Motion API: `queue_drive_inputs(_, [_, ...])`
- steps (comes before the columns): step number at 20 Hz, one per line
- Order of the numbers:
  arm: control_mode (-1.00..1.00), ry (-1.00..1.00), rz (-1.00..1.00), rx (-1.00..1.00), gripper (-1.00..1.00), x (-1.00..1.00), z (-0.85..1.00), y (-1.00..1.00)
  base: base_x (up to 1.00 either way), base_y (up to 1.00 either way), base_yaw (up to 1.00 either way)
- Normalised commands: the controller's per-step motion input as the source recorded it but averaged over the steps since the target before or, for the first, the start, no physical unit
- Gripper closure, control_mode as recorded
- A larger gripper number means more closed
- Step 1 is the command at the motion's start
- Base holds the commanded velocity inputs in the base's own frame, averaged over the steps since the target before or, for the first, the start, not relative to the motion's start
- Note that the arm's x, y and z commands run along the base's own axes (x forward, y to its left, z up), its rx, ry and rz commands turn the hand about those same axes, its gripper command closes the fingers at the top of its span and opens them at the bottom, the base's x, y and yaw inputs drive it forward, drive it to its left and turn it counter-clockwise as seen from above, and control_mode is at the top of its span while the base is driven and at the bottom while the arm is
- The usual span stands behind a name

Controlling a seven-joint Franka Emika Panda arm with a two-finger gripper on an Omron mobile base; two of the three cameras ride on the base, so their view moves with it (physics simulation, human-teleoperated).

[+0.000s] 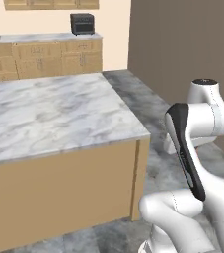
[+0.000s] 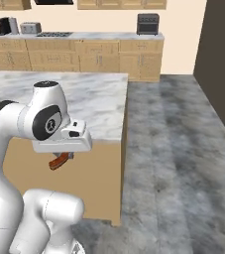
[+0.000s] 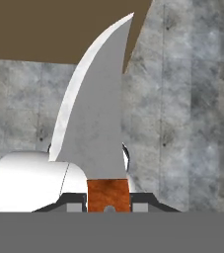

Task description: Pick up the metallic utensils from the counter and place them in the open drawer. Make sure not to pick up any wooden utensils.

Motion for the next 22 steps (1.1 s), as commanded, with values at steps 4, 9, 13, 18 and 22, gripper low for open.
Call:
queue_drive_inputs(4, [1.0, 0.0, 0.0, 0.0, 1.0, 0.0, 0.0, 0.0, 0.26, -1.0, -0.01])
queue_drive_inputs(9, [1.0, 0.0, 0.0, 0.0, 1.0, 0.0, 0.0, 0.0, 0.55, -1.0, 0.0])
queue_drive_inputs(13, [1.0, 0.0, 0.0, 0.0, 1.0, 0.0, 0.0, 0.0, 0.91, -0.74, 0.0])
queue_drive_inputs(18, [1.0, 0.0, 0.0, 0.0, 1.0, 0.0, 0.0, 0.0, 1.0, -0.34, 0.0])
queue_drive_inputs(22, [1.0, 0.0, 0.0, 0.0, 1.0, 0.0, 0.0, 0.0, 1.0, -0.18, 0.0])
